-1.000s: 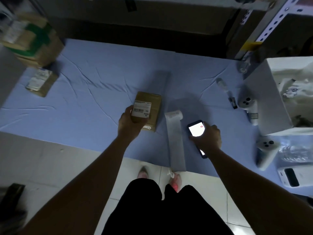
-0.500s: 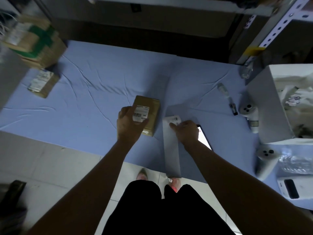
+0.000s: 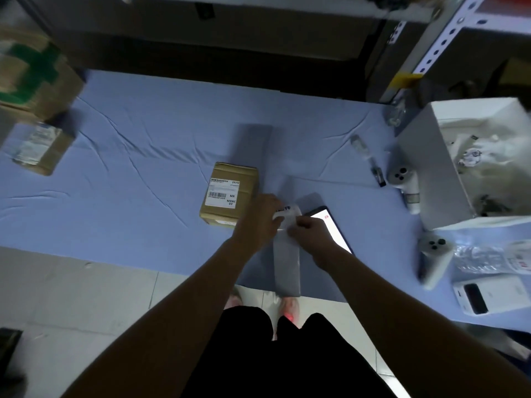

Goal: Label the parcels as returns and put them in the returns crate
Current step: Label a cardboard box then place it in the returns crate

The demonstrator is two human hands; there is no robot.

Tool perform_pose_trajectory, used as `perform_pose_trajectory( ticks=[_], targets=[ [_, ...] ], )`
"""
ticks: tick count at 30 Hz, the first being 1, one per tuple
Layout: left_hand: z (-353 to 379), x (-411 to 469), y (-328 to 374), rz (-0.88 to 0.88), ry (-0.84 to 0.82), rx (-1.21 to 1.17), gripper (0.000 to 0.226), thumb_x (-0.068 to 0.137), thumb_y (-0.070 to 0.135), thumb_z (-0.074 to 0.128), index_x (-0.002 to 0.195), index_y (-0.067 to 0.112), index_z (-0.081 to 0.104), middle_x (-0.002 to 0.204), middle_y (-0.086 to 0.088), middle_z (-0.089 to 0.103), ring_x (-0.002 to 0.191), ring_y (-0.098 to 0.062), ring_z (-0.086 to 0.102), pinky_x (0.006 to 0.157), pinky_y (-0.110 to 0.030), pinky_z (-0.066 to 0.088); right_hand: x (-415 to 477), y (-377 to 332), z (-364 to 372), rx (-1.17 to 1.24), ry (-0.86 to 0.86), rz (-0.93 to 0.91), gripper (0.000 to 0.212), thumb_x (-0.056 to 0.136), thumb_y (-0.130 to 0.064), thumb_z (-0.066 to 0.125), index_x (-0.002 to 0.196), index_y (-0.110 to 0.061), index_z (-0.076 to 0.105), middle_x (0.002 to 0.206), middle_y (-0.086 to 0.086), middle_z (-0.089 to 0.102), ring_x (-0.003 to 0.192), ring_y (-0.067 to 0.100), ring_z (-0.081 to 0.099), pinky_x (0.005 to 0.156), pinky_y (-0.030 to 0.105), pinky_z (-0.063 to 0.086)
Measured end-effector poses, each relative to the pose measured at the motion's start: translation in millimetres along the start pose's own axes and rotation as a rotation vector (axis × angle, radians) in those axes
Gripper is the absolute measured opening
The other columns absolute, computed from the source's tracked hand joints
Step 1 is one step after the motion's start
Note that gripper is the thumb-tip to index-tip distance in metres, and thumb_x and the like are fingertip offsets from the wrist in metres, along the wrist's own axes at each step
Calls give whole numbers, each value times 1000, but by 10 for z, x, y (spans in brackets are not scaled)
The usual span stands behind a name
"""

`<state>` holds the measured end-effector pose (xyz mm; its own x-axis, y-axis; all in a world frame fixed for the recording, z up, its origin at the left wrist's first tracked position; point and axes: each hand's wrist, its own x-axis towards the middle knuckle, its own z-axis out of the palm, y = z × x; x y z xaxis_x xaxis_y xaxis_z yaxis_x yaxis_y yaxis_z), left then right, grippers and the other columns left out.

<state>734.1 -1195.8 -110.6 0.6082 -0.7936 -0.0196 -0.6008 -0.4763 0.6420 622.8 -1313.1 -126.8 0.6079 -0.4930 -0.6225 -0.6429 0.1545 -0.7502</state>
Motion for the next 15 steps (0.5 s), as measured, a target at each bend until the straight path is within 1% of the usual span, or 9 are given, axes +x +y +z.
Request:
perform_pose_trajectory(
  ticks=[2, 4, 5, 7, 9, 11, 13, 15],
  targets=[
    [126, 14, 11, 21, -41, 7, 22, 81, 11, 72, 101, 1, 74, 102, -17, 71, 94, -37, 67, 88, -44, 52, -29, 29, -17, 1, -27, -35, 23, 83, 3, 63, 80, -17, 74, 76, 0, 68, 71, 15, 60, 67, 30, 51],
    [206, 25, 6, 20, -47, -15, 21, 84, 11, 71, 102, 1, 74, 103, -16, 72, 96, -36, 67, 88, -41, 51, -39, 78, -41, 31, -33, -45, 27, 84, 4, 61, 101, -12, 75, 95, 7, 74, 85, 20, 67, 78, 35, 57],
    [230, 24, 2, 9, -51, -36, 21, 85, 10, 72, 103, 1, 74, 103, -16, 72, 95, -35, 67, 87, -39, 50, -37, 106, -56, 46, -28, -48, 31, 84, 5, 60, 107, -10, 74, 100, 9, 74, 88, 22, 68, 80, 36, 57],
    [258, 33, -8, -17, -56, -67, 22, 86, 13, 72, 104, 2, 75, 102, -14, 72, 93, -32, 67, 83, -30, 46, -48, 125, -91, 53, -24, -56, 35, 85, 6, 58, 113, -9, 72, 103, 7, 74, 91, 20, 68, 81, 34, 57],
    [255, 50, -17, -28, -41, -98, 25, 85, 19, 69, 103, 3, 75, 98, -13, 73, 89, -29, 68, 80, -27, 45, -42, 135, -112, 48, -20, -60, 34, 86, 6, 58, 114, -9, 72, 105, 5, 73, 93, 18, 68, 84, 32, 56],
    [246, 66, -14, -11, -46, -118, 26, 85, 23, 66, 99, 3, 77, 94, -13, 75, 84, -27, 69, 77, -29, 49, -38, 137, -115, 33, -15, -79, 35, 87, 6, 58, 115, -10, 71, 106, 4, 72, 94, 16, 66, 83, 29, 54],
    [232, 82, -22, -8, -62, -117, 24, 88, 22, 65, 98, 5, 77, 93, -11, 75, 82, -25, 70, 77, -30, 51, -33, 131, -117, 16, -17, -94, 35, 87, 6, 59, 116, -10, 71, 105, 2, 71, 93, 13, 65, 79, 24, 53],
    [228, 87, -26, 23, -79, -73, 26, 90, 26, 60, 94, 7, 78, 87, -9, 75, 77, -23, 68, 74, -34, 55, -29, 123, -123, 20, -23, -98, 35, 87, 7, 59, 116, -10, 70, 102, -1, 70, 87, 7, 63, 75, 18, 51]
  ],
)
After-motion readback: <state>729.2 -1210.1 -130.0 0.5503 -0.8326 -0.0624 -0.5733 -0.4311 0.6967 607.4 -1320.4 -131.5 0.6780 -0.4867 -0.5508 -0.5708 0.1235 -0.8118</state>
